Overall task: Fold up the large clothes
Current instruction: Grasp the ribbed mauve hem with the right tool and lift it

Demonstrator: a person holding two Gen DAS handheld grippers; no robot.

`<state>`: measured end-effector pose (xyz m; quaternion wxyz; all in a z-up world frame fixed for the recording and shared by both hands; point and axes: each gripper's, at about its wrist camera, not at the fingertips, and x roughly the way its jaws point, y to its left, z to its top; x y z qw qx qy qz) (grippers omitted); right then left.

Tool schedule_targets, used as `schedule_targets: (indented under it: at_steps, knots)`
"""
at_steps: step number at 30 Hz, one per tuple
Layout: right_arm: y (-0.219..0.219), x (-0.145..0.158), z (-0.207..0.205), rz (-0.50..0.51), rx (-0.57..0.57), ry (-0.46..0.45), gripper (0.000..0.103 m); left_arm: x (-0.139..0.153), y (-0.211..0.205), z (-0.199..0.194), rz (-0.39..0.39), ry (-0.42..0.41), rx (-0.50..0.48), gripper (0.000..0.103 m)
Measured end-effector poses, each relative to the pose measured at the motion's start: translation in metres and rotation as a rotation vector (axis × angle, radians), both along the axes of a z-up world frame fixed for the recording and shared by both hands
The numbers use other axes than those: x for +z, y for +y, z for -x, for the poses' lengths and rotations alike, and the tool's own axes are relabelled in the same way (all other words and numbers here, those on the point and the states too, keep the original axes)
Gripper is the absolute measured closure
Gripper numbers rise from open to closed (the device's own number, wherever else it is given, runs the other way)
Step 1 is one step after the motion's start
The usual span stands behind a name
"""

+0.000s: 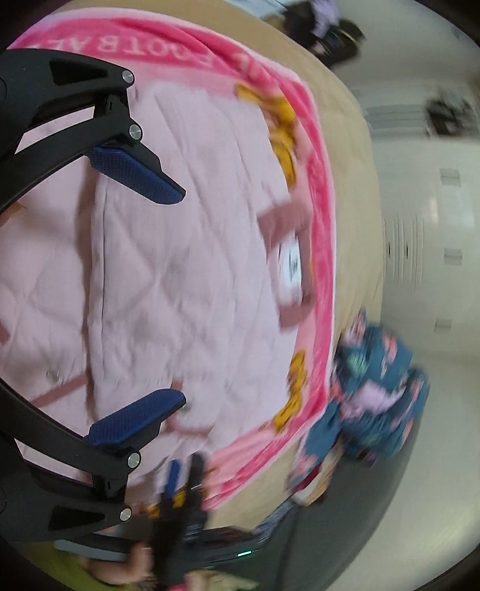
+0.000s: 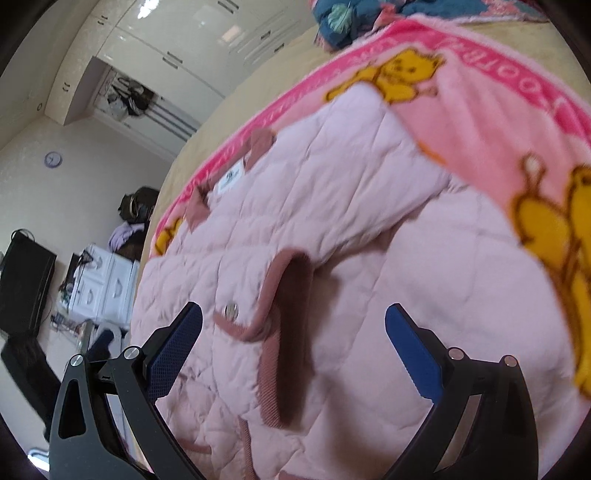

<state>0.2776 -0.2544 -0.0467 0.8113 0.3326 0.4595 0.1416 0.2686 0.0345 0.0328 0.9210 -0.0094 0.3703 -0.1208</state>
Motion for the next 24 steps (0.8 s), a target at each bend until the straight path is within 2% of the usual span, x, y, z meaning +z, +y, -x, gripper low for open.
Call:
schedule_targets:
  at_steps: [4, 7, 11, 15, 17, 18, 19, 20, 22, 24]
  knots:
    - [0.018, -0.006, -0.002, -0.003, 0.033, 0.013, 0.004, 0.007, 0.041, -0.006, -0.003, -0.006, 0.138, 0.009]
    - [0.032, -0.011, -0.005, -0.014, 0.058, 0.019, 0.004, 0.01, 0.071, -0.008, 0.034, -0.004, 0.211, 0.009]
    - [0.043, -0.026, -0.016, -0.027, 0.065, 0.051, 0.004, 0.011, 0.115, -0.006, 0.123, 0.009, 0.306, 0.009]
    - [0.047, -0.031, -0.022, -0.016, 0.052, 0.007, 0.004, 0.014, 0.152, 0.0, 0.164, 0.001, 0.393, 0.009]
    - [0.046, -0.031, -0.024, -0.045, 0.045, -0.024, 0.004, 0.014, 0.171, 0.002, 0.197, -0.005, 0.441, 0.009]
    - [0.046, -0.031, -0.028, -0.063, 0.048, -0.034, 0.011, 0.014, 0.179, 0.003, 0.219, -0.002, 0.462, 0.009]
    - [0.046, -0.032, -0.03, -0.088, 0.065, -0.047, 0.043, 0.013, 0.185, 0.003, 0.238, 0.001, 0.475, 0.009]
    - [0.047, -0.033, -0.034, -0.097, 0.079, -0.044, 0.057, 0.01, 0.194, 0.004, 0.275, 0.011, 0.497, 0.009]
    - [0.047, -0.032, -0.036, -0.117, 0.099, -0.056, 0.073, 0.006, 0.204, 0.004, 0.315, 0.023, 0.52, 0.009]
    - [0.052, -0.019, -0.035, -0.067, 0.134, -0.112, 0.077, 0.004, 0.211, 0.005, 0.336, 0.028, 0.537, 0.009]
